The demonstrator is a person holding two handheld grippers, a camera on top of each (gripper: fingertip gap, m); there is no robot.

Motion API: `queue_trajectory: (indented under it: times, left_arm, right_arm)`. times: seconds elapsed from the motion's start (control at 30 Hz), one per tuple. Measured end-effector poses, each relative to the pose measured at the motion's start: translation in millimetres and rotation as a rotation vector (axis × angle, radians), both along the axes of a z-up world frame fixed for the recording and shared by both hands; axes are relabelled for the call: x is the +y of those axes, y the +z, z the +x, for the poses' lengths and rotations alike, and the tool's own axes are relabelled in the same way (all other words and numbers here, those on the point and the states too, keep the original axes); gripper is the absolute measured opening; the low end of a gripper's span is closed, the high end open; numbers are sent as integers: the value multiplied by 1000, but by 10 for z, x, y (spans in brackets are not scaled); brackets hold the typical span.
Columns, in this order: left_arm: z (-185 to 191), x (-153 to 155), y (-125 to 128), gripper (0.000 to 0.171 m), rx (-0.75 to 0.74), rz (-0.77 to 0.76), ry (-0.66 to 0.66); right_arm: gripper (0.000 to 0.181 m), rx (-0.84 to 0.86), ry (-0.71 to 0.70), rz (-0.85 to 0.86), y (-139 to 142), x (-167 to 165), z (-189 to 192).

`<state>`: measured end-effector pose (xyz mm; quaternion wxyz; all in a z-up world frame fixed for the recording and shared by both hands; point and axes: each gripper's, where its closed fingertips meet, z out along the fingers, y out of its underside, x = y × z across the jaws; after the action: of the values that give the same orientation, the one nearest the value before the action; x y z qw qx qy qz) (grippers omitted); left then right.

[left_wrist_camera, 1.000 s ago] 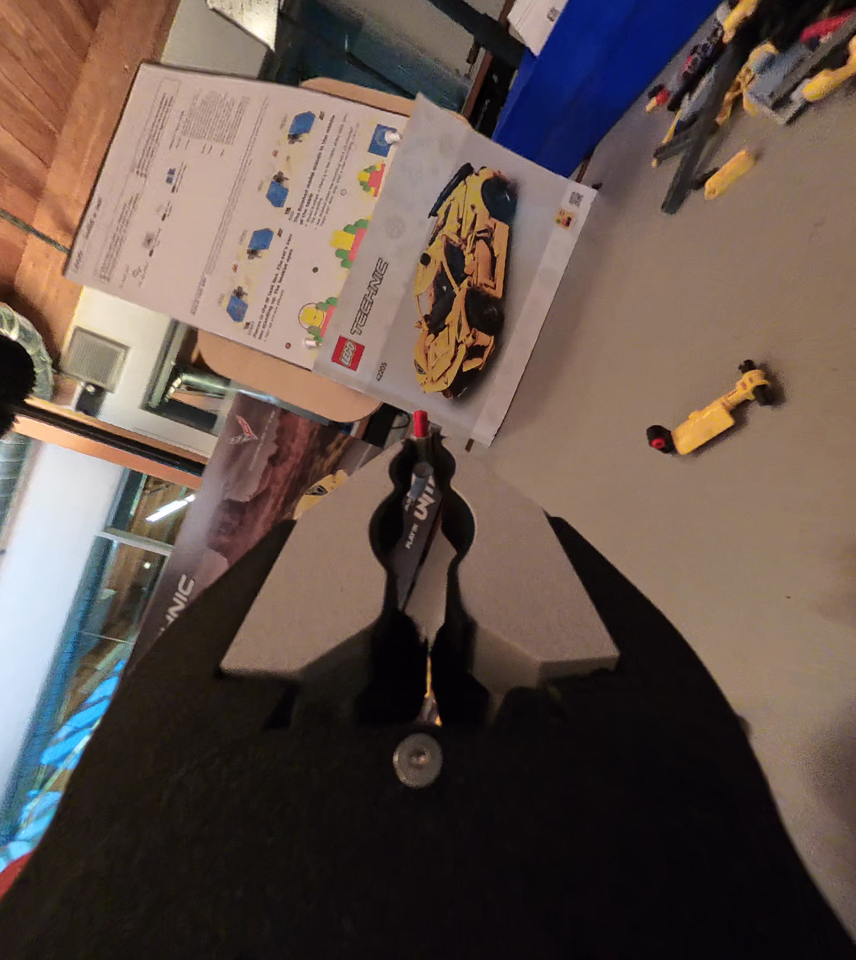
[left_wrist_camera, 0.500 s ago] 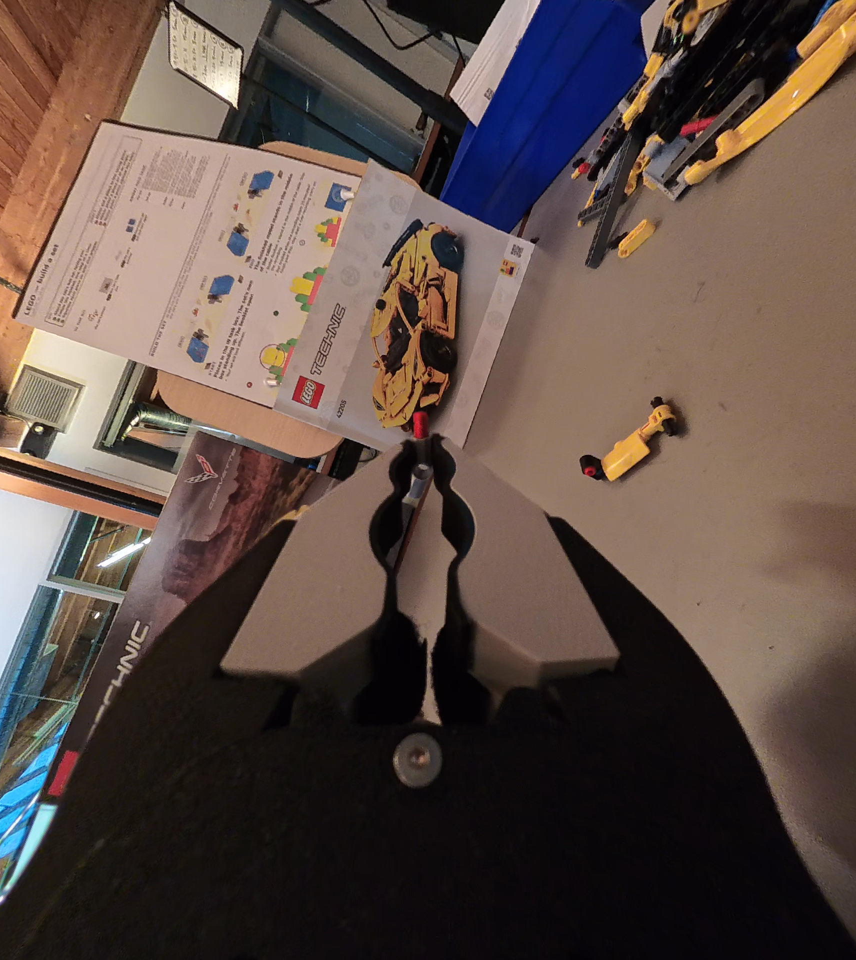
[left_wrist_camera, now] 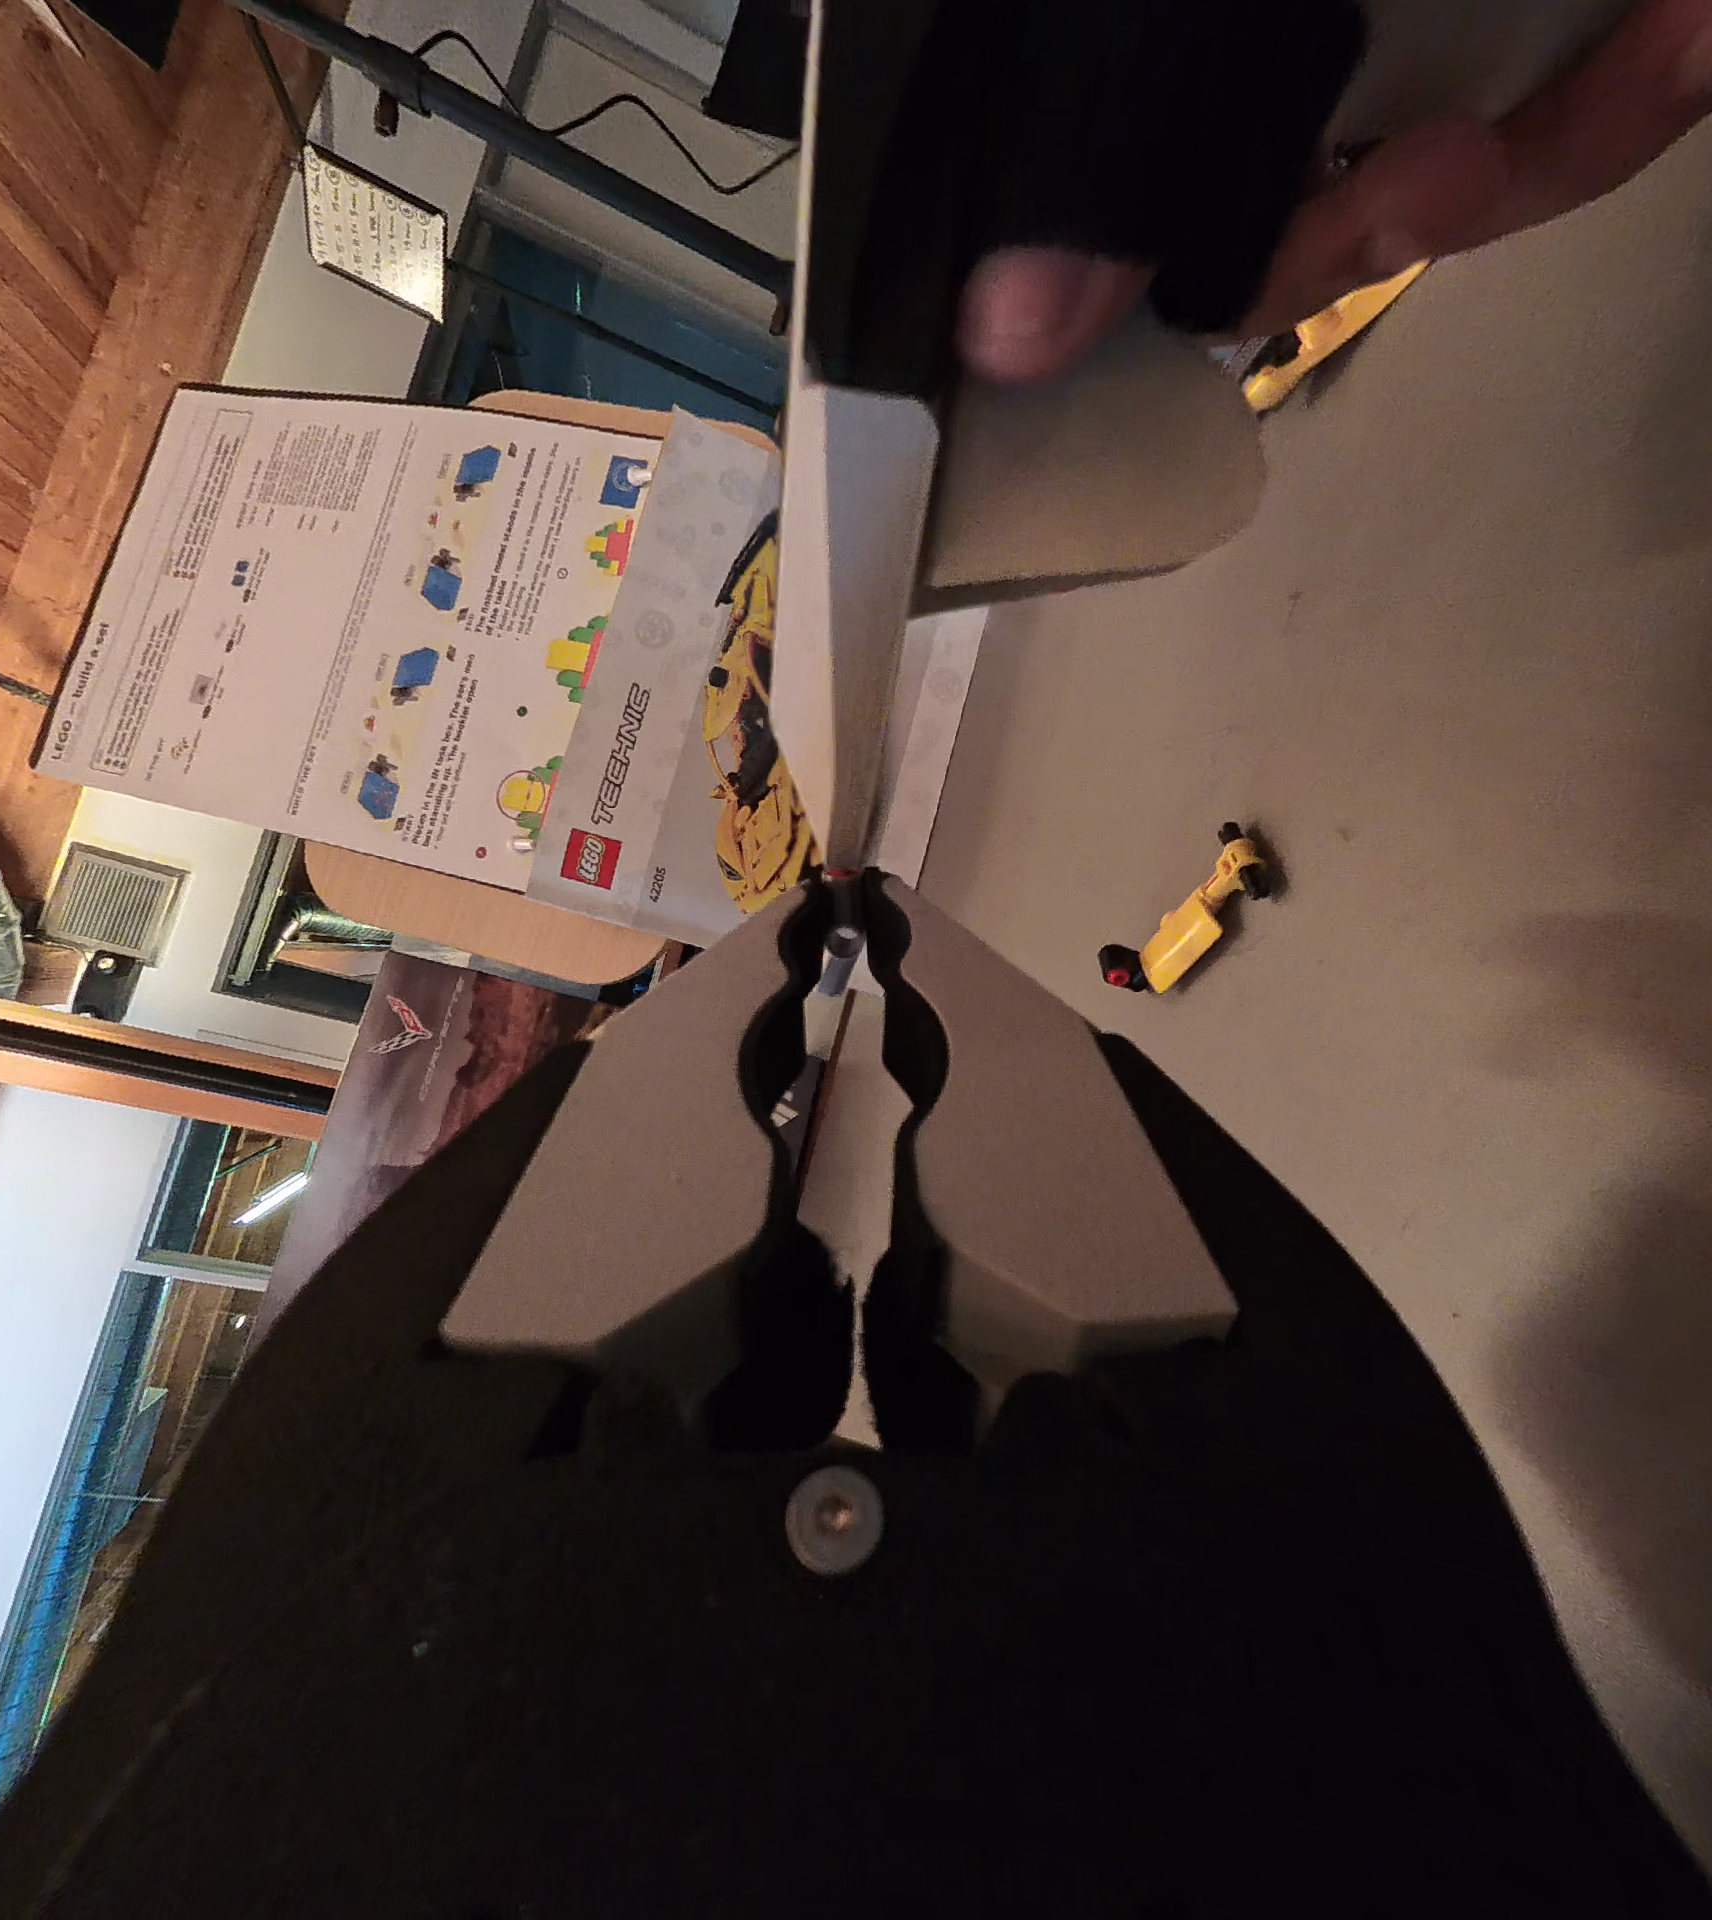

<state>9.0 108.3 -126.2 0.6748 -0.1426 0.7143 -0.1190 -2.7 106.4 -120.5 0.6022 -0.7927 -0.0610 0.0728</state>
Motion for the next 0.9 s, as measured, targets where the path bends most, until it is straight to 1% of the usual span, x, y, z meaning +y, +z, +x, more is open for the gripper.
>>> queue_trajectory:
  times: [0.07,0.1,0.23,0.37,0.47,0.63,0.73,0.77,0.8,0.83,0.87,0.9]
  left_arm:
    - [1,-17,-10,7,0,9,-4]
    - [1,-22,-16,6,3,12,-4]
    - [12,-18,-73,6,30,2,0]
    - [16,-2,-45,7,22,-14,3]
    - [9,-2,-32,6,13,0,5]
    - [-1,-13,-5,7,-1,16,-11]
    - [-27,-18,59,7,-7,0,-48]
    - [-25,-12,60,8,-5,2,-46]
    - [-16,40,73,8,-18,35,-9]
    - [0,314,73,1,-17,75,120]
    - [-26,738,63,7,1,41,251]
    - [-89,1089,102,6,4,-94,301]
  right_arm:
    - [12,11,5,7,19,7,-9]
    - [7,16,12,8,21,7,-23]
    - [7,-5,-2,-16,-39,12,-4]
    - [9,-14,-8,-20,-55,11,12]
    - [4,-20,-10,-9,-35,20,5]
    - [4,-13,8,-13,-17,2,-2]
    - [3,82,51,13,50,-25,-24]
    - [3,88,52,13,48,-26,-22]
    - [3,71,48,13,54,-34,-5]
    - [3,65,1,38,128,-89,109]
    - [3,114,-60,137,332,-262,335]
    - [3,231,-89,247,549,-526,573]
